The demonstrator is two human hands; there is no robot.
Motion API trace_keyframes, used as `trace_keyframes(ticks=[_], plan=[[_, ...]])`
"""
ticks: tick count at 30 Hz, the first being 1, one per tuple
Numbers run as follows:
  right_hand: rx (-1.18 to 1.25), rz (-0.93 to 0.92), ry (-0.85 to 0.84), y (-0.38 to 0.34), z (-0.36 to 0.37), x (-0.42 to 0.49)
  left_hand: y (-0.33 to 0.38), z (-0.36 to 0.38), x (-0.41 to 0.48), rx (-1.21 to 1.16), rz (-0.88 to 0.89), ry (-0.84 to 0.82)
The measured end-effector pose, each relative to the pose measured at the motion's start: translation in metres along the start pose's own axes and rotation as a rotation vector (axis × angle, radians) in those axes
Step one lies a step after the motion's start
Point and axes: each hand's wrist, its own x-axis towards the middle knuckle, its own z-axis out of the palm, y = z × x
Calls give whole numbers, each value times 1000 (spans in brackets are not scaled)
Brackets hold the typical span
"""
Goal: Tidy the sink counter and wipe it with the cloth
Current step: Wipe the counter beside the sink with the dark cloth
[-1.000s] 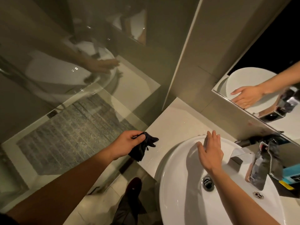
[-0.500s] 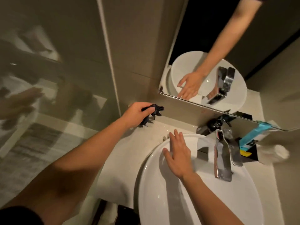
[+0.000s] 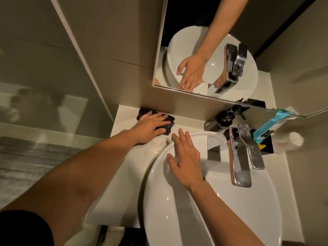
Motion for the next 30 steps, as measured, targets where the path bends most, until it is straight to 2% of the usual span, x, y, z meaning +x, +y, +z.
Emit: trace_keyframes(ticks=[10, 30], plan=[[12, 1, 7, 0, 0, -1, 4, 10, -46, -148, -109, 96], [-89, -58, -14, 5, 2, -4, 51, 63, -201, -184, -301, 166]])
